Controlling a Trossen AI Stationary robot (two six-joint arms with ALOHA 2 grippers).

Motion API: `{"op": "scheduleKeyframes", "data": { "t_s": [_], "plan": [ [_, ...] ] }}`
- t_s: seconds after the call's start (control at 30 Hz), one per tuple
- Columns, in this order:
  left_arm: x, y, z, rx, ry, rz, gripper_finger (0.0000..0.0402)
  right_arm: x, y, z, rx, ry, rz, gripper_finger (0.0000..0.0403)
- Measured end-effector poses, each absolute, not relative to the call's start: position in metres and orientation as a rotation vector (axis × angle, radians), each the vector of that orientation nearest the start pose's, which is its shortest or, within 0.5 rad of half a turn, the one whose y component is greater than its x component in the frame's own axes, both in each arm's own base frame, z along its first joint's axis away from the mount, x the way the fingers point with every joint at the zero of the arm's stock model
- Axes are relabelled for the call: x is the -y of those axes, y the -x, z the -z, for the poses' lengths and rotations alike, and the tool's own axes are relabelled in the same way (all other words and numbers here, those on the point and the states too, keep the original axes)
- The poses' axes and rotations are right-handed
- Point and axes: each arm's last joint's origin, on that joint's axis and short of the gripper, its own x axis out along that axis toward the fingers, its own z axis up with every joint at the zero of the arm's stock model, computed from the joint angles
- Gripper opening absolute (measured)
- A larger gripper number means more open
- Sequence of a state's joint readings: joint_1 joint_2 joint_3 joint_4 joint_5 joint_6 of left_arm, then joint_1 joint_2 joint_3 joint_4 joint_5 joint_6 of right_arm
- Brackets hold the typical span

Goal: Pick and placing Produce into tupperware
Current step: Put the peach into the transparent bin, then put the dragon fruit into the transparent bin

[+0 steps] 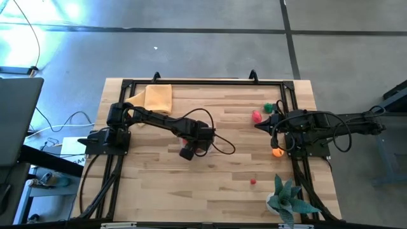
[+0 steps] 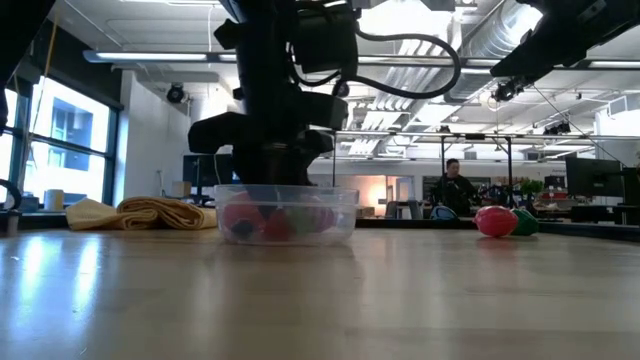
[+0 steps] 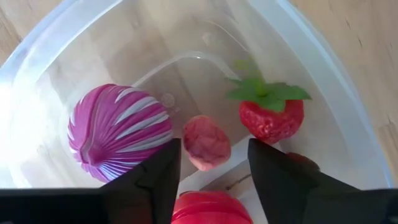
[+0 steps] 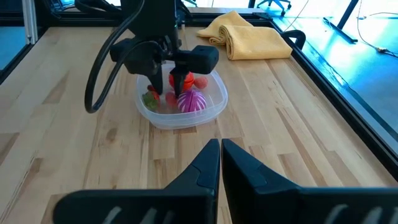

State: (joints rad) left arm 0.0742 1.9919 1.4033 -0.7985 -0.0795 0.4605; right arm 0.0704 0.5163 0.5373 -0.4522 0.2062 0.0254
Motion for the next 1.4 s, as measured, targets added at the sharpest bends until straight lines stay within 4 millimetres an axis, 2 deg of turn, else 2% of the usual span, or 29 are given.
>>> {"op": "scheduleKeyframes", "data": {
  "t_s": [0.17,0.3,0.57,0.7,0.9,1.0,1.1,1.2,1.4],
  "plan": [
    [-0.030,-0.381,-0.165,-1.401,-0.391,0.201,0.0196,-0.003,-0.122,-0.259,-0.426,0.035,0.139,0.0009],
    [-0.030,-0.383,-0.176,-1.384,-0.406,0.186,0.0194,-0.003,-0.122,-0.259,-0.426,0.034,0.139,0.0009],
    [-0.031,-0.376,-0.227,-1.320,-0.469,0.094,0.0172,-0.003,-0.121,-0.258,-0.434,0.036,0.140,0.0009],
    [-0.033,-0.361,-0.261,-1.245,-0.515,0.018,0.0162,-0.003,-0.121,-0.258,-0.434,0.036,0.139,0.0009],
    [-0.035,-0.325,-0.304,-1.125,-0.581,-0.075,0.0154,-0.003,-0.121,-0.258,-0.434,0.036,0.140,0.0009],
    [-0.040,-0.299,-0.311,-1.064,-0.573,-0.120,0.0154,-0.003,-0.121,-0.258,-0.433,0.036,0.140,0.0009],
    [-0.047,-0.269,-0.306,-0.965,-0.556,-0.180,0.0154,-0.003,-0.121,-0.258,-0.436,0.036,0.139,0.0009],
    [-0.052,-0.240,-0.288,-0.873,-0.523,-0.176,0.0154,-0.003,-0.121,-0.258,-0.435,0.036,0.139,0.0009],
    [-0.045,-0.192,-0.274,-0.734,-0.513,-0.096,0.0154,-0.003,-0.121,-0.258,-0.436,0.036,0.140,0.0009]
  ]
}}
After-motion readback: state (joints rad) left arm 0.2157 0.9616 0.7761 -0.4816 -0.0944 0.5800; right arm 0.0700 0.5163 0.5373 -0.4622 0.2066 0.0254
